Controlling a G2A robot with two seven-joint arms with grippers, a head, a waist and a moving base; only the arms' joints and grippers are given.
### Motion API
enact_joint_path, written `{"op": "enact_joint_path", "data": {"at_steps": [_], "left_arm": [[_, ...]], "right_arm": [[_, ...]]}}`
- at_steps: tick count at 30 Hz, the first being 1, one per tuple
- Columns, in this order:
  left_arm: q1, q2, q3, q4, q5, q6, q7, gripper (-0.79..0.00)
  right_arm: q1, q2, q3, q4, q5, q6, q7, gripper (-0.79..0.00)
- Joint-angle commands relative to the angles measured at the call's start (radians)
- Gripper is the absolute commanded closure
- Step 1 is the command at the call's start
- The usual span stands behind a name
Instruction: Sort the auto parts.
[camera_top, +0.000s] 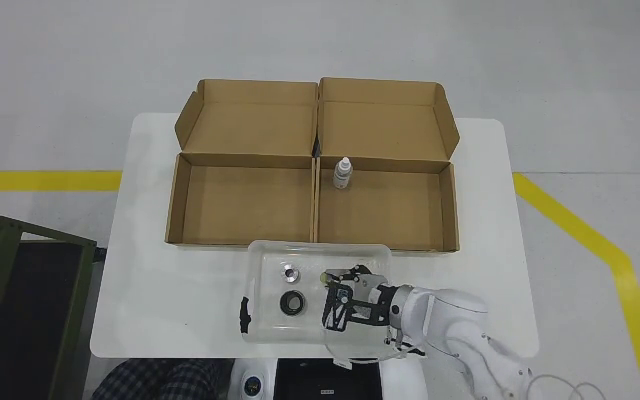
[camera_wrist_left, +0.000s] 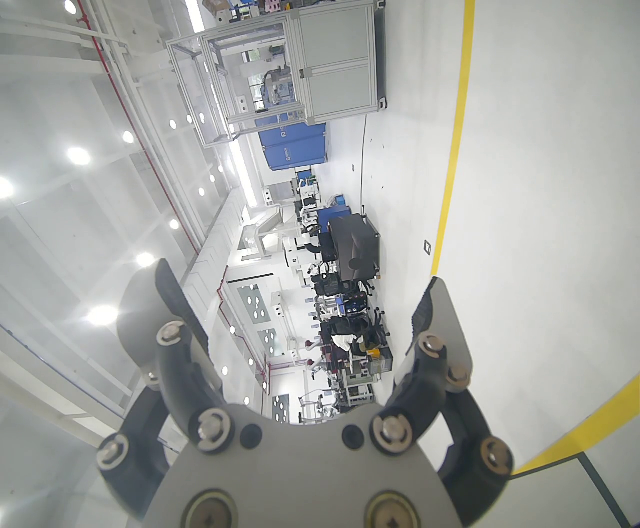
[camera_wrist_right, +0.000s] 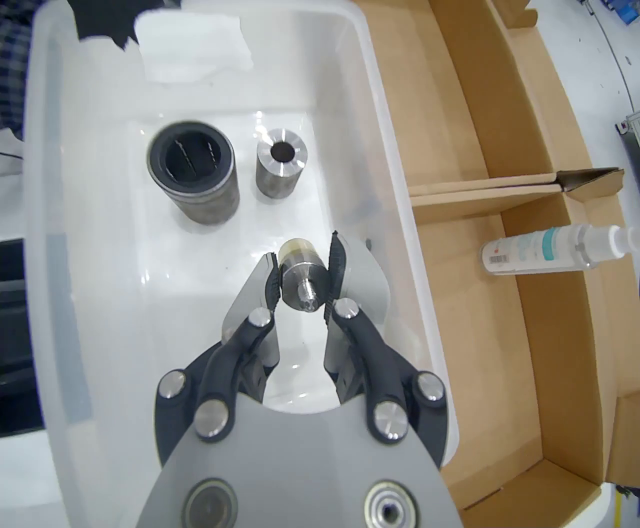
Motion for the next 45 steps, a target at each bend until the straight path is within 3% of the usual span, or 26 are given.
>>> {"op": "enact_joint_path", "data": {"at_steps": [1,11,17,28,45], "left_arm": [[0.000,0.000,0.000,0.000,0.000,0.000,0.000,-0.785],[0.000,0.000,0.000,0.000,0.000,0.000,0.000,-0.785],[0.000,0.000,0.000,0.000,0.000,0.000,0.000,-0.785],[0.000,0.000,0.000,0.000,0.000,0.000,0.000,-0.785],[0.000,0.000,0.000,0.000,0.000,0.000,0.000,-0.785]], "right_arm": [[-0.011,0.002,0.019,-0.002,0.021,0.006,-0.048,0.000],[-0.056,0.008,0.105,0.018,0.197,0.046,-0.294,0.000],[-0.052,0.008,0.142,0.049,0.350,0.033,-0.368,0.000],[-0.053,0.007,0.190,0.063,0.558,0.029,-0.432,0.000],[-0.047,0.006,0.198,0.060,0.606,0.021,-0.436,0.000]]}}
